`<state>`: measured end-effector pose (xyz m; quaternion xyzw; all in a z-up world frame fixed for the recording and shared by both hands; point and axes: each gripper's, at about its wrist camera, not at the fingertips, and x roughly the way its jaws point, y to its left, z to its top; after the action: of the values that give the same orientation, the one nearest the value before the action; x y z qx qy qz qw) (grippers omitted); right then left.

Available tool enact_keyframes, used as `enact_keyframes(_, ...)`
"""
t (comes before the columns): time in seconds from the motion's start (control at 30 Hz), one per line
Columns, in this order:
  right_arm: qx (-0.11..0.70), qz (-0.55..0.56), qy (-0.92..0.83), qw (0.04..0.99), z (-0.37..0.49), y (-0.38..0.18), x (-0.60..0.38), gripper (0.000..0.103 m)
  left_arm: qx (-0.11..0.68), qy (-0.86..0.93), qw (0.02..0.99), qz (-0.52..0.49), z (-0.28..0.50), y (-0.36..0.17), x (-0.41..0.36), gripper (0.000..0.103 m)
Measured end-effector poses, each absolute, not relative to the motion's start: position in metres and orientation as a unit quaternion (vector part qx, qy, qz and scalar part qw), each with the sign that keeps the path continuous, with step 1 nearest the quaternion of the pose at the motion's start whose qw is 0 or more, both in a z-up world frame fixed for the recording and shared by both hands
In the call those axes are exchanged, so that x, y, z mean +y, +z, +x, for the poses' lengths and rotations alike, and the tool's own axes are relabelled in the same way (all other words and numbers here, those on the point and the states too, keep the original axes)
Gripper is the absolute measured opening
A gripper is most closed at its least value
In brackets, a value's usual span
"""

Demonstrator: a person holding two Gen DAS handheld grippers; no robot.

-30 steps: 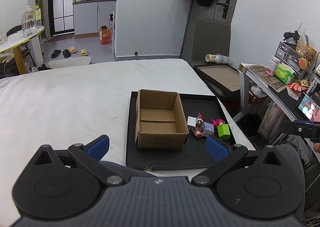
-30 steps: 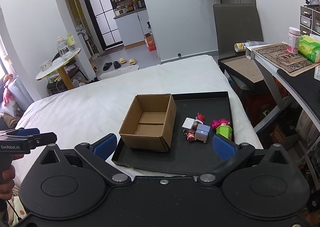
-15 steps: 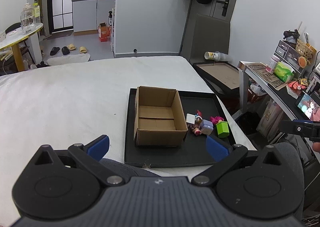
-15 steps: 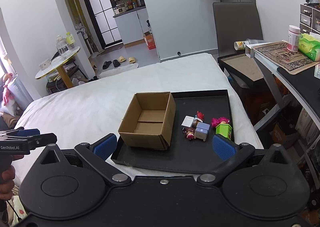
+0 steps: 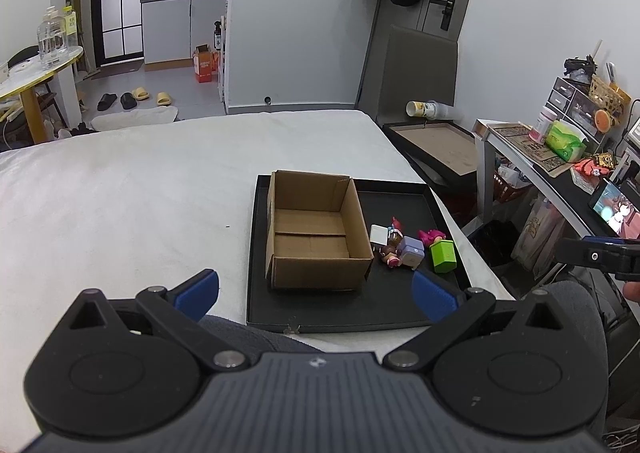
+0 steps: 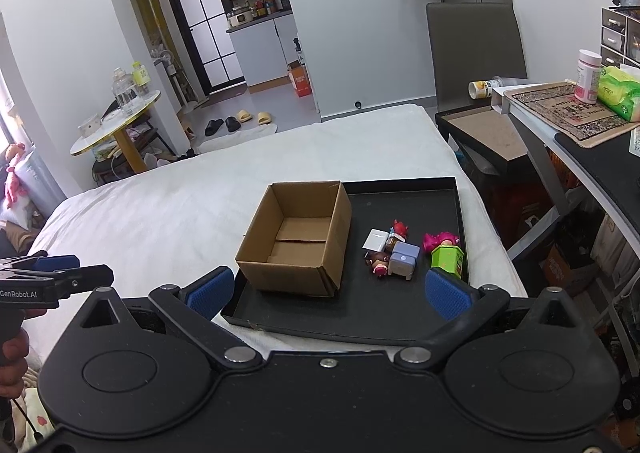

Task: Organize rigid objects

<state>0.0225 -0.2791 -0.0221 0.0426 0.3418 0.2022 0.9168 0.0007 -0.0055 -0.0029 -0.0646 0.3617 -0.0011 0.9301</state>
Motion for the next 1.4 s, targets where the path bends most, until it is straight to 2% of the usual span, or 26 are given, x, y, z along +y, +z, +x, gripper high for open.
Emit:
enact_keyframes(0.8, 0.349, 0.045, 0.194, 0.916, 0.032, -0.023, -0.282, 0.103, 0.355, 0.004, 0.931, -0.087, 0.011, -0.009, 0.004, 0.102)
enact_keyframes(1.4, 0.371, 0.072, 0.167, 0.911, 0.062, -0.055, -0.295, 0.103, 0.370, 0.020, 0.923, -0.103, 0.045, -0.039, 0.020, 0.102)
